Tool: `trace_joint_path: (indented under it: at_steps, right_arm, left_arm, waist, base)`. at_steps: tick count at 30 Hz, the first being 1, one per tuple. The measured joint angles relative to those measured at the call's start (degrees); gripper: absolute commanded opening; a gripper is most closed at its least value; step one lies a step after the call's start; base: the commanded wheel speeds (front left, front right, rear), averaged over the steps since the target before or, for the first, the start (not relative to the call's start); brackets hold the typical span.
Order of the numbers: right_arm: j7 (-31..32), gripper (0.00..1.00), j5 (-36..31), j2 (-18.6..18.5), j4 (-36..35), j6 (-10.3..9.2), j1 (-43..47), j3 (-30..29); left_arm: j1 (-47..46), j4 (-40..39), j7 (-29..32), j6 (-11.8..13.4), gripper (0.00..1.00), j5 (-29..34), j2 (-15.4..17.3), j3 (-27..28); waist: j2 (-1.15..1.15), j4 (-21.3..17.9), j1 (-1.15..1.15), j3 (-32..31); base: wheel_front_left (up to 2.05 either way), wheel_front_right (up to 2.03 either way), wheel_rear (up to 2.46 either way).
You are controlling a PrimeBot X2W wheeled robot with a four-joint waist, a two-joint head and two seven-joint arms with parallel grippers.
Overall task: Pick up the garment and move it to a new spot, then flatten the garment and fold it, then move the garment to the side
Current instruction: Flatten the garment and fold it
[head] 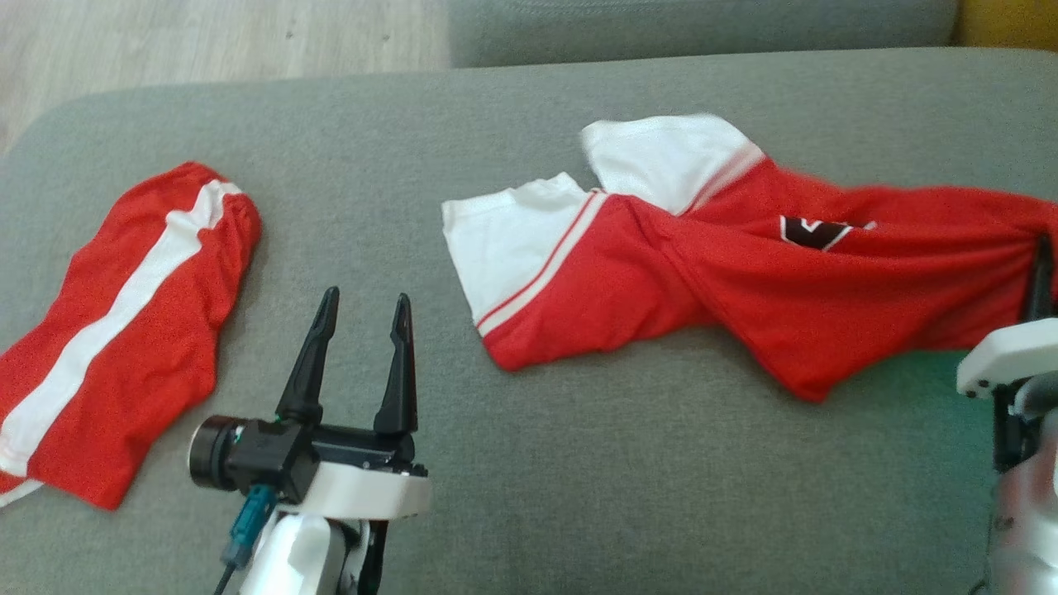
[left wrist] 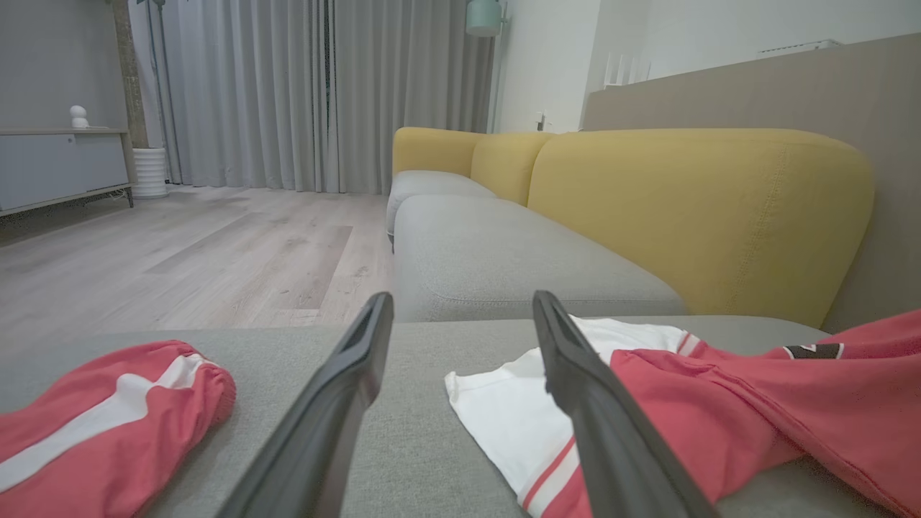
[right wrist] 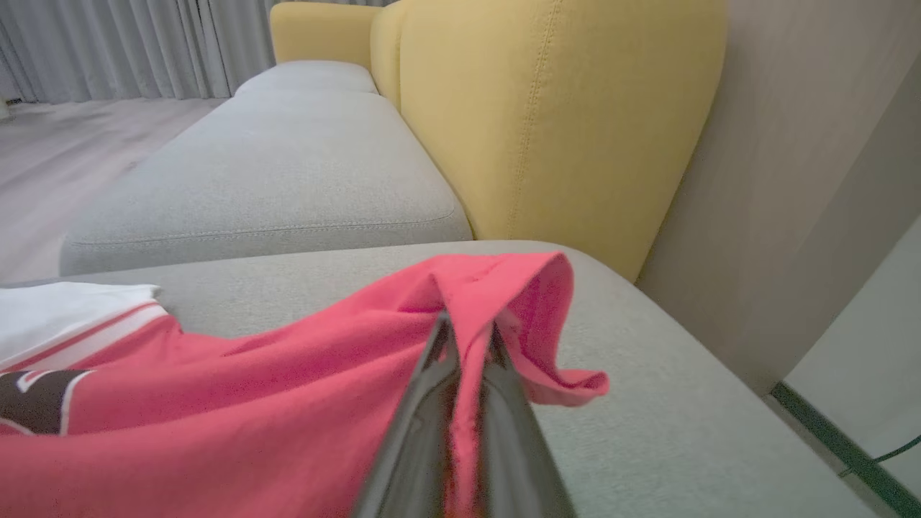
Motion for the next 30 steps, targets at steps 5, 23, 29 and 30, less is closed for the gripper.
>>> trace_joint_path:
  at_steps: [5,23,29,30]
  right_arm:
    - [2.6,1.00,-3.0,0.6,0.0,0.00,-0.1,-2.4]
    - [-4.2,1.00,18.4,2.4,-15.8,0.00,12.8,26.0]
    - [-3.9,1.00,17.5,2.3,-18.5,0.00,14.9,31.1]
    - [-3.6,1.00,17.1,2.3,-18.6,0.00,14.3,32.0]
  left_arm:
    - [0.7,0.0,0.0,0.0,1.00,0.0,0.0,0.2]
    - [3.4,-2.7,0.0,-0.1,1.00,0.0,0.0,2.6]
    - [3.3,-3.0,0.0,-0.5,1.00,0.1,0.0,1.3]
    - [3.1,-3.0,0.0,-0.5,1.00,0.1,0.0,1.3]
  waist:
    - [0.00,-1.1,0.00,-1.3]
    - [0.00,-4.2,0.00,-4.3]
    - [0.00,-2.0,0.00,-3.3]
    - [0.00,-1.4,0.00,-3.0]
  base:
    - [0.00,0.00,0.00]
    - [0.00,0.00,0.00]
    - [0.00,0.00,0.00]
    - [0.00,0.00,0.00]
